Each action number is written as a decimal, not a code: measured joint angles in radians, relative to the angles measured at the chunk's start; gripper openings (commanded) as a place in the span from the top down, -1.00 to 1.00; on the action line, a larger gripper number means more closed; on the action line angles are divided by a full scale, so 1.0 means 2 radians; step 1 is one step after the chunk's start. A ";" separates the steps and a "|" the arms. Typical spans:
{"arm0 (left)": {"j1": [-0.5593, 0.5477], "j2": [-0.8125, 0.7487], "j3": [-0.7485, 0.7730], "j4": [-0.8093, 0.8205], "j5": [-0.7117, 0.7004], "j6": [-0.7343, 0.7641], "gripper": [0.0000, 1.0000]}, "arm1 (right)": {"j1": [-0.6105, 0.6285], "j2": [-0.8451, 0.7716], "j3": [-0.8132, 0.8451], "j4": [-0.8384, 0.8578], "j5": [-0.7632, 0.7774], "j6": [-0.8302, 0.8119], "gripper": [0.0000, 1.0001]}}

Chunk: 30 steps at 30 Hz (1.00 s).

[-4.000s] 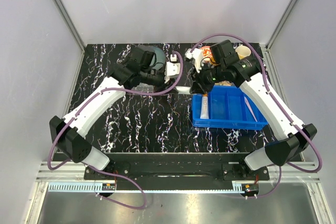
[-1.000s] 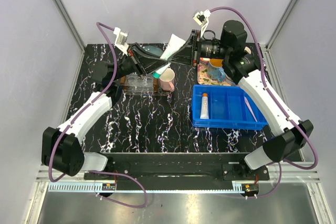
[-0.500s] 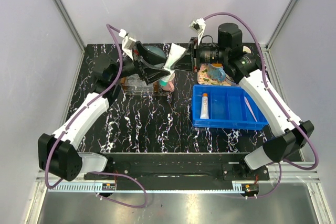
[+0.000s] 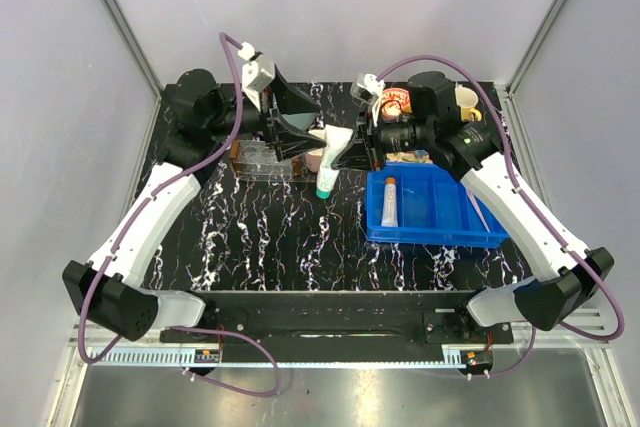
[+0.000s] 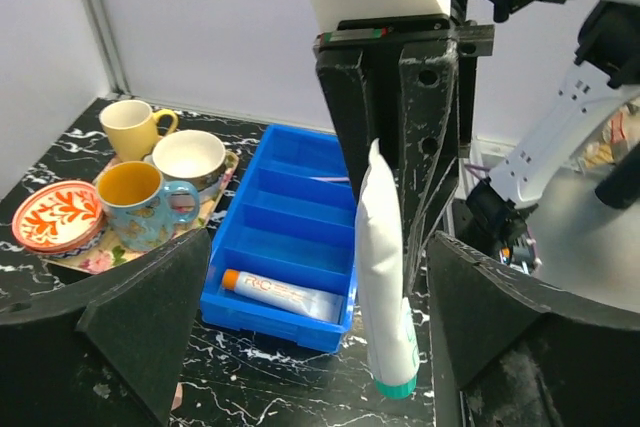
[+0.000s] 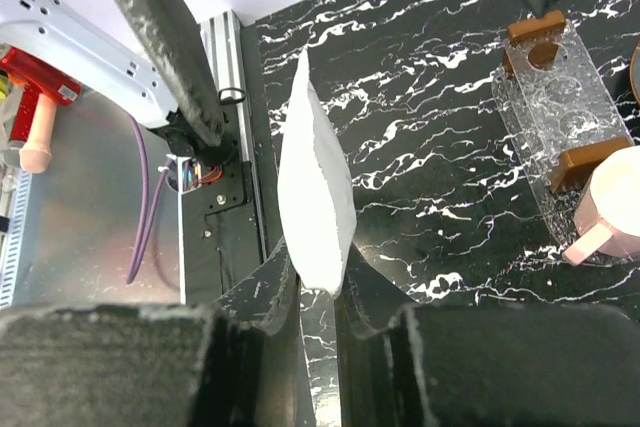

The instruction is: Prepare toiletry sets of a toothbrush and toothpaste on the tray

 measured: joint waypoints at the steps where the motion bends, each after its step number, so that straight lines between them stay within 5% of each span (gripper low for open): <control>1: -0.005 0.005 0.010 -0.019 0.004 0.014 -0.86 | 0.003 0.000 -0.002 -0.003 0.002 -0.006 1.00; 13: -0.047 0.048 0.055 -0.165 0.023 0.118 -0.58 | 0.024 0.000 -0.002 -0.035 0.035 -0.052 1.00; 30: -0.051 0.054 0.058 -0.215 0.042 0.158 -0.06 | 0.032 0.000 -0.019 -0.055 0.078 -0.096 1.00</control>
